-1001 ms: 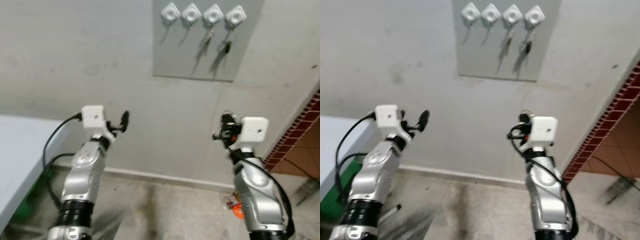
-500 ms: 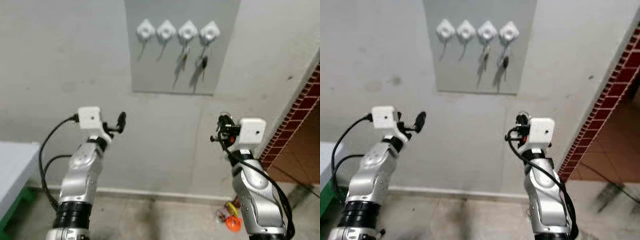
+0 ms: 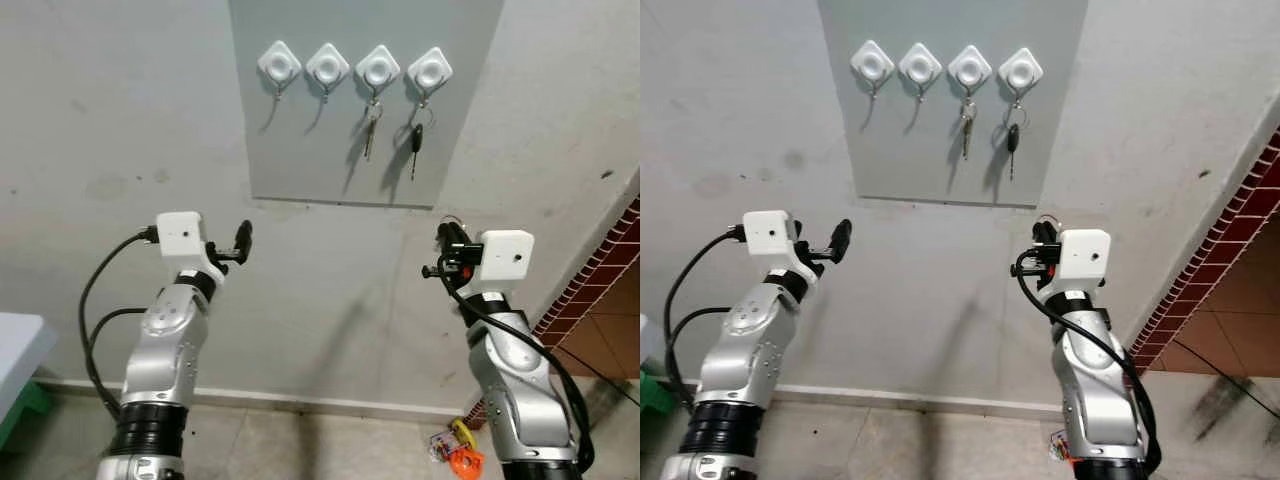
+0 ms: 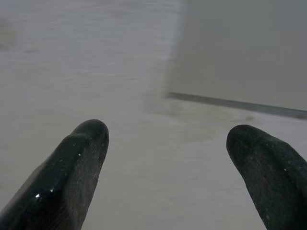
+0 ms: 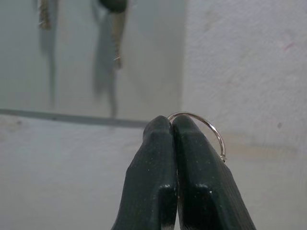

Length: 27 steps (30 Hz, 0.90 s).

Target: Hang keys on a hook

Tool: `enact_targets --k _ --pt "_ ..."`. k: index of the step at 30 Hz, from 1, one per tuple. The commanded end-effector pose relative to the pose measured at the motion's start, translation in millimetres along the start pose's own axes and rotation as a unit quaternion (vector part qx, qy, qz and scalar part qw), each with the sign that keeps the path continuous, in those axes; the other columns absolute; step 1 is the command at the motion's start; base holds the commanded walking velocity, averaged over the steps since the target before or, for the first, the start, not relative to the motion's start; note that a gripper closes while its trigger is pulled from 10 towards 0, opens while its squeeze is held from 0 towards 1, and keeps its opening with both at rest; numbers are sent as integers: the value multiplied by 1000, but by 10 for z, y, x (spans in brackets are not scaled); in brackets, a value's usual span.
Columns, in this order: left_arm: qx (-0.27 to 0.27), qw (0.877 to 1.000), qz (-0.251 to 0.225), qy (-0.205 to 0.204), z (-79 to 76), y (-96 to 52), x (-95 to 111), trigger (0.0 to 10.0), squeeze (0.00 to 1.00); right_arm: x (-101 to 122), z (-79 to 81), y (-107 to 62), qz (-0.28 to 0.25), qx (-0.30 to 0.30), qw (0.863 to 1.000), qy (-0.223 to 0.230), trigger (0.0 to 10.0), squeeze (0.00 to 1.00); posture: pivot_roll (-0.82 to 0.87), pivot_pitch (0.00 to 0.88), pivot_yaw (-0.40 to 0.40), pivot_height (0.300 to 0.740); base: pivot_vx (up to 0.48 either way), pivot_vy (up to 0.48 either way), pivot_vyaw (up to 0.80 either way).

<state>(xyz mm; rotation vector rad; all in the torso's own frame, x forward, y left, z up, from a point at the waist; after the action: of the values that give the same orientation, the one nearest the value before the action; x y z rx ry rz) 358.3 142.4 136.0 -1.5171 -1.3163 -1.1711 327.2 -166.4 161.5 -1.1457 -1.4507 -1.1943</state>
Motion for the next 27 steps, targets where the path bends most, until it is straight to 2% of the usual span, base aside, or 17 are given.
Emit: enact_targets --k 1,8,10,15,18,27 --pt "-11 1000 -18 15 -34 7 119 10000 0 73 28 73 -9 17 1000 4 10000 0 -64 0 28 740 0 0 0" --pt "-56 997 -39 40 -215 0 265 10000 0 295 107 280 -36 75 997 -3 10000 0 -54 0 17 740 0 0 0" --pt "-79 994 -49 52 -294 3 353 10000 0 421 207 388 -57 111 992 3 10000 0 -47 0 12 740 0 0 0" --pt "-111 990 -57 65 -410 25 439 10000 0 580 332 528 -79 150 985 26 10000 0 -35 0 5 740 0 0 0" --pt "-119 988 -61 71 -466 45 477 10000 0 705 409 610 -96 173 980 37 10000 0 -29 0 0 740 0 0 0" --pt "-130 987 -64 71 -535 31 523 10000 0 914 498 805 -121 196 971 58 10000 0 -27 0 -2 740 0 0 0"
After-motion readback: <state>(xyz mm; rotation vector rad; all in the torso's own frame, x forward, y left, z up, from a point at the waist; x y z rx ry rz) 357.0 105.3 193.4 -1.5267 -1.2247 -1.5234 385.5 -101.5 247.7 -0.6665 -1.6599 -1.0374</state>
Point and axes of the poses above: a point about 5 cm out from each wrist's last joint towards the gripper, its own y axis pointing out of the wrist towards the gripper, its own x axis along the axis of the wrist's last joint, z = x × y, the point moved 3 cm from there along y, pointing out of the wrist towards the gripper, and after that the axes turned 6 degrees about -y, right-handed, at the moved point
